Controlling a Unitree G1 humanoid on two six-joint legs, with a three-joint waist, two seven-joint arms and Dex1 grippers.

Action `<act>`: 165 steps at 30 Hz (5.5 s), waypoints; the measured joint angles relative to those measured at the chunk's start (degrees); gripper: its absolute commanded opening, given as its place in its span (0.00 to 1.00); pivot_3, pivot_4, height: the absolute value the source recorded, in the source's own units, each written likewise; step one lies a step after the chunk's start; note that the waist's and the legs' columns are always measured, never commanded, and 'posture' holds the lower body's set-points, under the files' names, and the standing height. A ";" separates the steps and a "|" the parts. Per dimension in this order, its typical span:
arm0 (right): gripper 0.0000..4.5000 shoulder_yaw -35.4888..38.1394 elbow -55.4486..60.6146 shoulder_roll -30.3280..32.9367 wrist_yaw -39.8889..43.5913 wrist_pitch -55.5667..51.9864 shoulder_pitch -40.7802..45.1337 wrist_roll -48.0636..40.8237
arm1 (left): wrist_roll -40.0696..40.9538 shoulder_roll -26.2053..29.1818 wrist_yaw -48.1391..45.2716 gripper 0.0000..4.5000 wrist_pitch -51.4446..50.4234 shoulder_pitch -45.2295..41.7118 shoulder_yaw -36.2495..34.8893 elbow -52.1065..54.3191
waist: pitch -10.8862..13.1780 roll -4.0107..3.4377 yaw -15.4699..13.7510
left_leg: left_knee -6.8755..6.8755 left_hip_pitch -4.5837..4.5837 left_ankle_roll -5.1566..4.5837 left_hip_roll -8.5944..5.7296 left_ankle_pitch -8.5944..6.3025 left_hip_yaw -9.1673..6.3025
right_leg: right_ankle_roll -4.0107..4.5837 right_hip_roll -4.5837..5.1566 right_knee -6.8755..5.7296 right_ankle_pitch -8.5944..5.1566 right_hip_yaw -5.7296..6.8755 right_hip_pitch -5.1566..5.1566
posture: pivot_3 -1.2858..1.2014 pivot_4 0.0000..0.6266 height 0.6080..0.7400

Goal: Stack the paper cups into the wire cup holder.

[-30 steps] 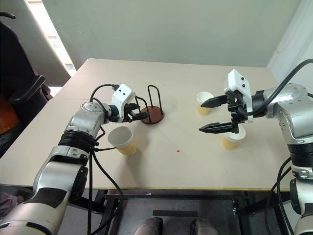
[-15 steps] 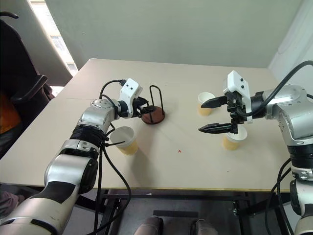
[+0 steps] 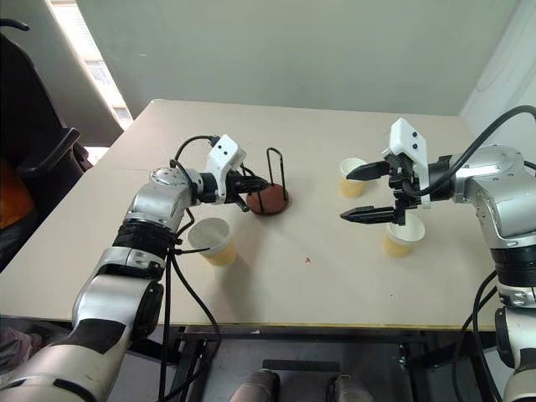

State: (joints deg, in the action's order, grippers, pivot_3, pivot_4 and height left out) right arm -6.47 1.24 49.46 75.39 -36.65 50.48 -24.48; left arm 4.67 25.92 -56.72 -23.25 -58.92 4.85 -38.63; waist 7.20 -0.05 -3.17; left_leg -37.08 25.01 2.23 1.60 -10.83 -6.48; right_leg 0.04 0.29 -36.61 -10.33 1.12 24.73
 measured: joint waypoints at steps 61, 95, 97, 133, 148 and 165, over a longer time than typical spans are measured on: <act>1.00 -6.05 -1.06 12.19 6.94 6.46 -9.63 13.25 | 12.37 17.56 -0.06 0.88 -25.64 24.58 9.04 60.74 | 0.02 -0.02 0.85 | -0.05 -1.00 -1.12 0.05 -1.24 1.11 | -0.26 -0.09 0.51 -0.55 -1.52 -0.73 | 0.52 0.24 1.00; 0.00 -6.65 -8.23 4.84 9.85 12.65 -0.60 16.47 | 22.62 32.01 -1.33 0.90 -21.62 30.13 -9.79 65.51 | 0.17 -0.27 1.81 | 0.02 -0.97 -0.77 0.18 -1.71 1.13 | 0.46 -0.04 -0.28 -0.98 -1.45 -0.08 | 0.52 0.24 1.00; 0.00 -3.50 -5.94 3.02 11.06 10.28 6.30 11.61 | 22.59 32.16 -1.11 0.90 -21.25 30.22 -9.91 65.38 | 0.17 -0.27 1.98 | 0.06 -0.99 -0.75 0.18 -1.70 1.12 | 0.70 -0.09 -0.31 -1.12 -1.44 -0.06 | 0.52 0.24 1.00; 0.28 -14.56 -8.86 -12.74 16.62 19.55 12.68 14.38 | 24.74 32.41 3.76 0.90 -22.30 34.97 -10.64 68.12 | 0.11 -0.16 2.26 | 0.07 -0.97 -0.53 0.22 -1.81 0.99 | 0.93 -0.09 -0.46 -1.27 -1.34 0.04 | 0.52 0.24 1.00; 0.99 -12.86 -25.35 -14.50 9.61 24.38 19.83 18.14 | 20.83 29.34 9.10 0.90 -19.89 28.01 -9.24 62.99 | 0.11 -0.17 1.97 | 0.06 -1.00 -0.48 0.22 -1.69 0.95 | 1.04 -0.05 -0.56 -1.20 -1.33 0.06 | 0.52 0.24 1.00; 0.99 -11.97 -75.78 -26.10 -24.39 40.81 28.70 34.95 | 11.16 17.71 17.53 0.90 -18.15 20.40 -1.58 53.37 | 0.13 -0.20 1.94 | 0.15 -0.47 -0.12 0.24 -1.94 0.98 | 0.45 -0.09 -0.40 -0.77 -1.33 0.70 | 0.52 0.24 1.00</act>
State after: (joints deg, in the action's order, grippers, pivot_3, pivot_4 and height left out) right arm -18.44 -74.54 23.35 51.00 4.15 79.19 10.48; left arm 15.83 43.63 -39.19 -41.40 -38.52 3.27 14.74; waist 7.32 -0.24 -1.23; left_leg -36.93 24.54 2.12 1.84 -12.77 -5.50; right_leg 0.50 0.20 -37.01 -11.10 -0.21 25.43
